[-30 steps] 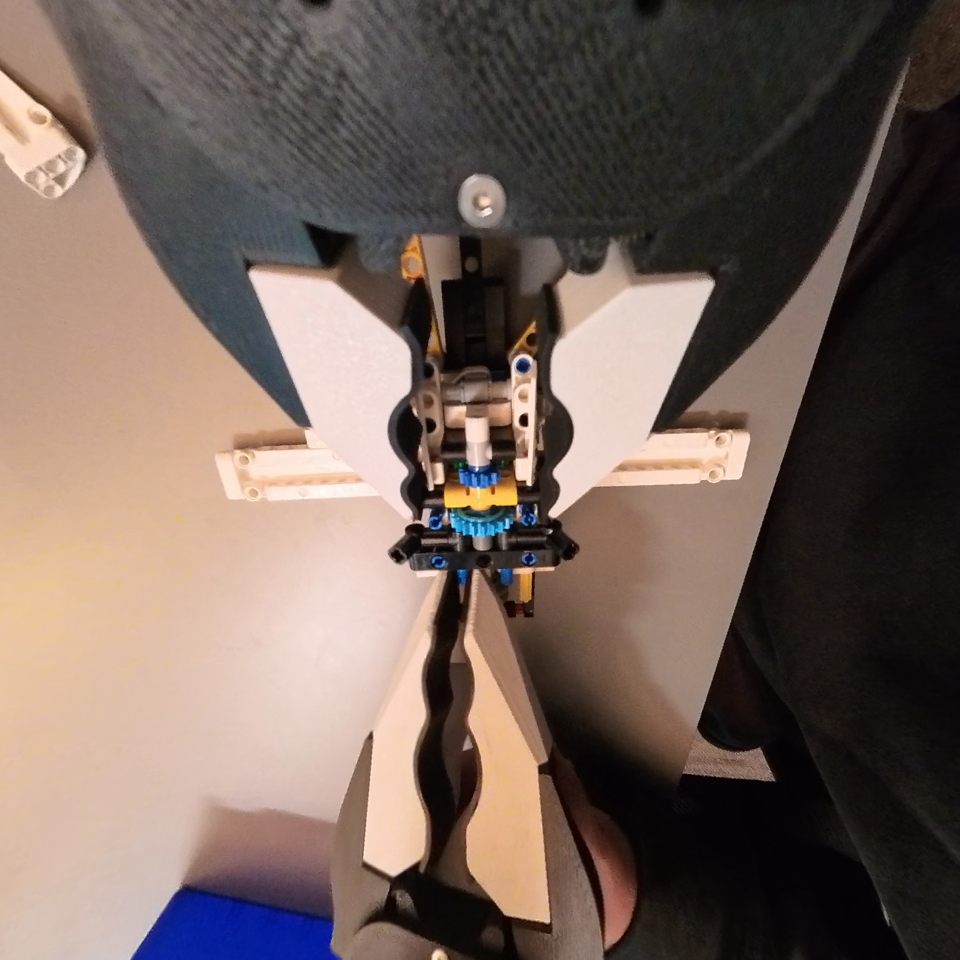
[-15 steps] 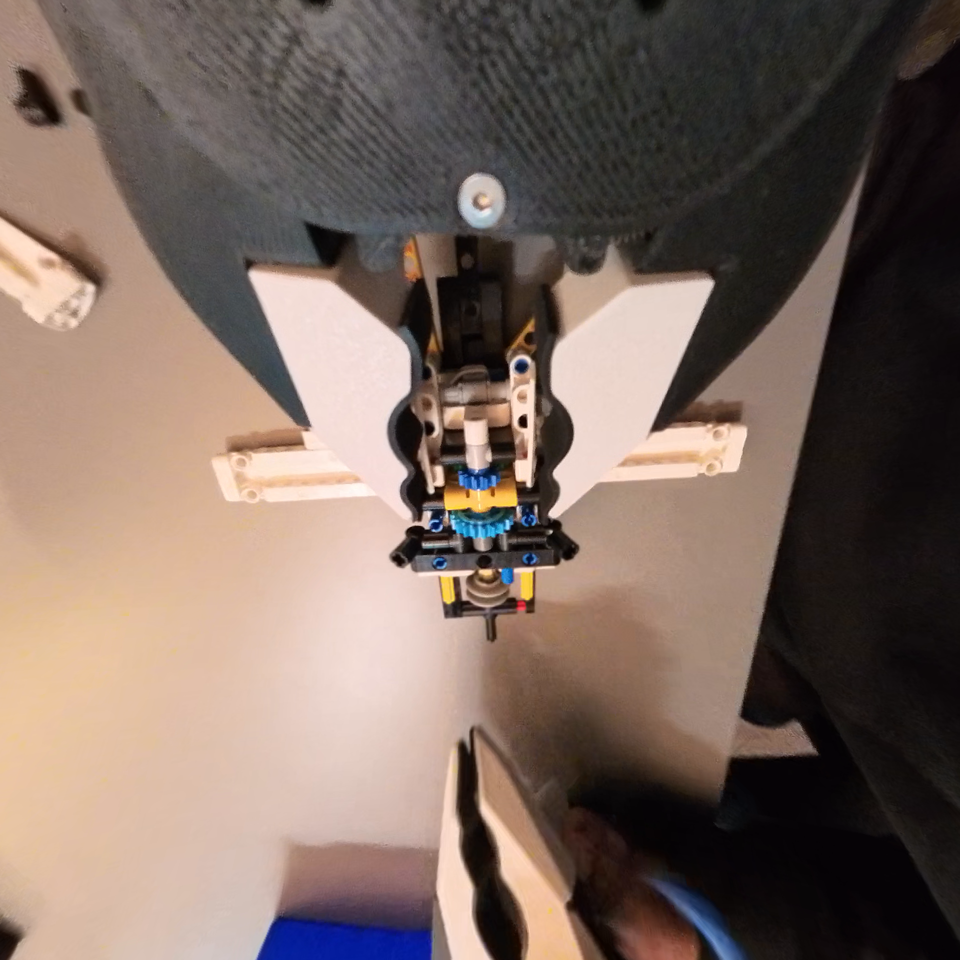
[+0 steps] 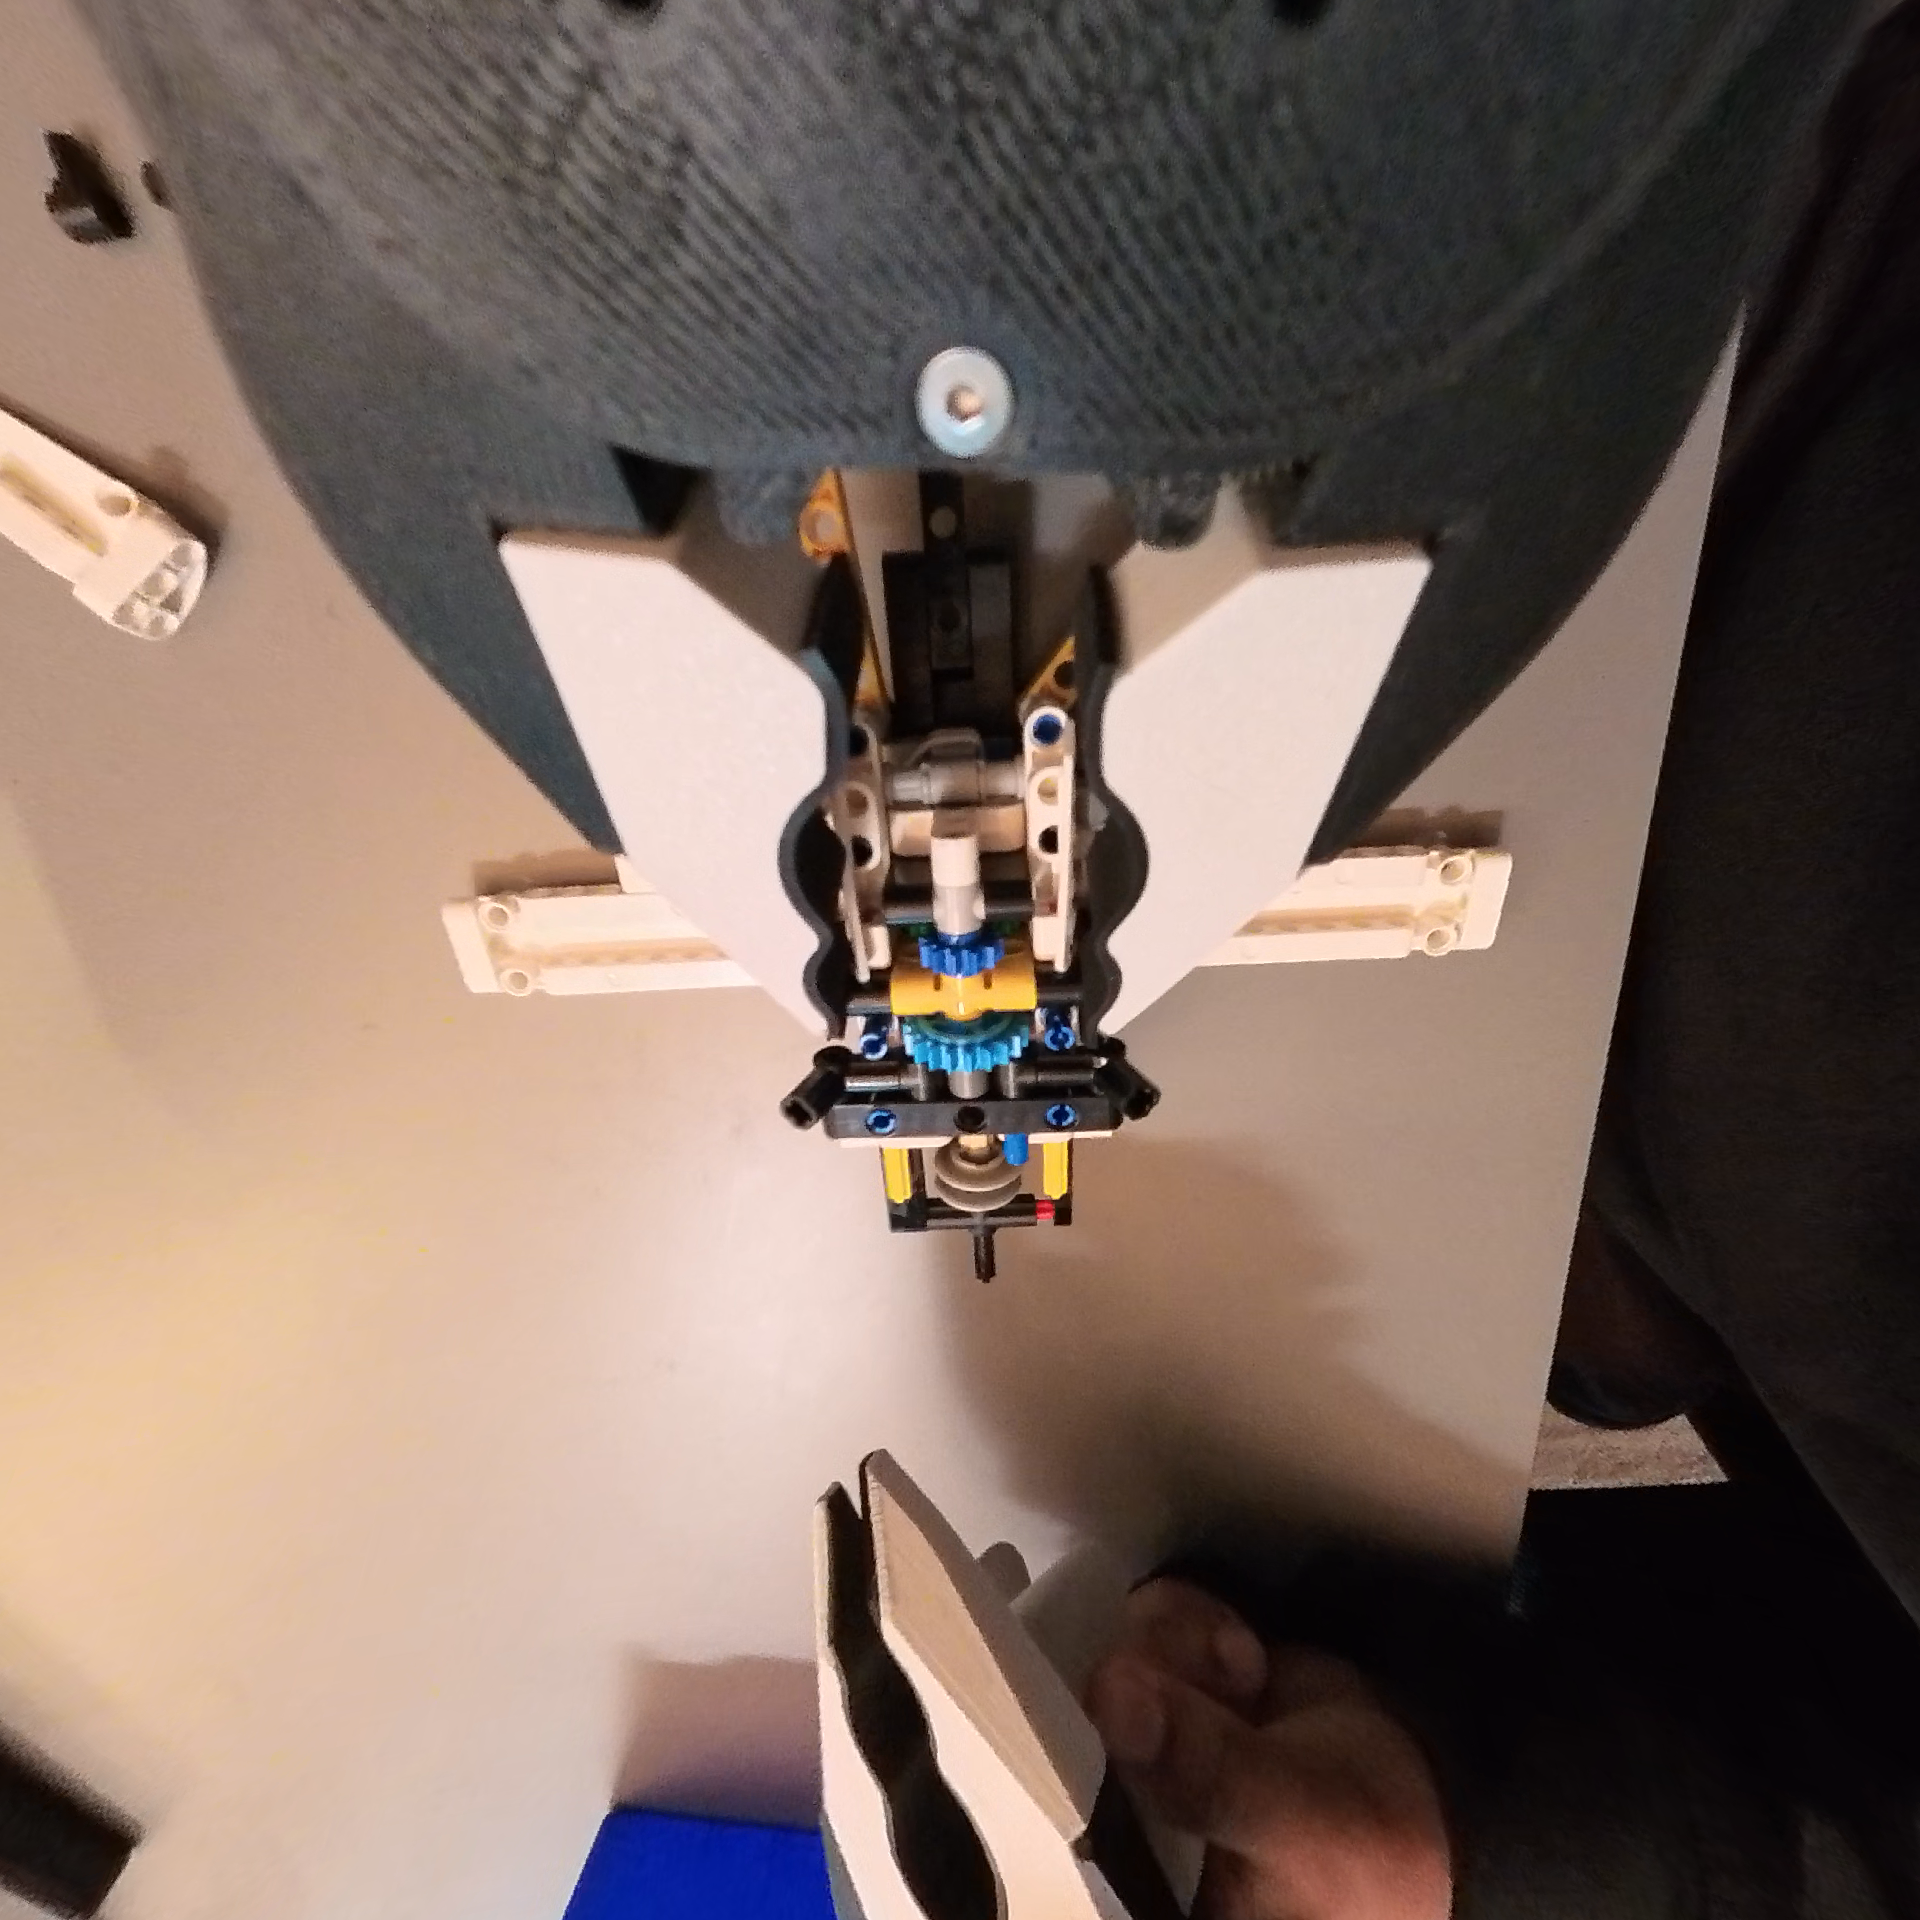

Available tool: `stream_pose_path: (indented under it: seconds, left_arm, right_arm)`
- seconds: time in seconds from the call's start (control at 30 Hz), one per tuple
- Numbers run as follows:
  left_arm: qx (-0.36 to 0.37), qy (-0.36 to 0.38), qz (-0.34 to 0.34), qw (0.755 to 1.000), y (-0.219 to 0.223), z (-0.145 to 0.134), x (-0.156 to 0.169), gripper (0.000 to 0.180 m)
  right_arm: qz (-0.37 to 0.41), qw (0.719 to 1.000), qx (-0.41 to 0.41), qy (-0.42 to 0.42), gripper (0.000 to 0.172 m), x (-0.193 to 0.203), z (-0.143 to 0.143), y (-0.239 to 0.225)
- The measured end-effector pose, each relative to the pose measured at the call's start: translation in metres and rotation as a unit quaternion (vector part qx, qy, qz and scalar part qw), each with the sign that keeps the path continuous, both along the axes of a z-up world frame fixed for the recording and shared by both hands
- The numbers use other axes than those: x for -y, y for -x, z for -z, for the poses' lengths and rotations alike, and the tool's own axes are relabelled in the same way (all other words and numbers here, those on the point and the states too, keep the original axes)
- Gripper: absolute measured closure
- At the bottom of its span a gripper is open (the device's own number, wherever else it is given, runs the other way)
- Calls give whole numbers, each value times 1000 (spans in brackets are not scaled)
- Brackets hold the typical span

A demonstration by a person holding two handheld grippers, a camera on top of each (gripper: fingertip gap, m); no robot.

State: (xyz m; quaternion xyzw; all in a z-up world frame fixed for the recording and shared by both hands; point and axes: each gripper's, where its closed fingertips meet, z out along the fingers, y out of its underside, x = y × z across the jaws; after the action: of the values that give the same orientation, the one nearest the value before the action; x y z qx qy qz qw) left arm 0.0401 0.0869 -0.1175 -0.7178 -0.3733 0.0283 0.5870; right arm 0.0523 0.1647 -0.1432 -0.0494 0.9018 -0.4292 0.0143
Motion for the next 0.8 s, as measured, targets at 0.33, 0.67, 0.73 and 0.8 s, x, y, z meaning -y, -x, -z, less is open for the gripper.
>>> stream_pose_path:
  seconds: [0.33, 0.67, 0.73, 0.8]
  left_arm:
    - [-40, -15, -9, 999, -51, -34, -11, 180]
    - [-65, -16, -50, 996, -142, -46, -16, 180]
    - [-52, -19, -48, 997, -163, -40, -17, 179]
    - [-19, -18, -30, 999, -189, -27, -21, 180]
  right_arm:
    - [59, 998, -14, 23, 109, -6, -18, -4]
    - [77, 989, -1, 128, 110, -39, -72, -95]
    - [65, 987, 16, 148, 114, -36, -71, -128]
    - [44, 984, 49, 164, 116, -27, -63, -169]
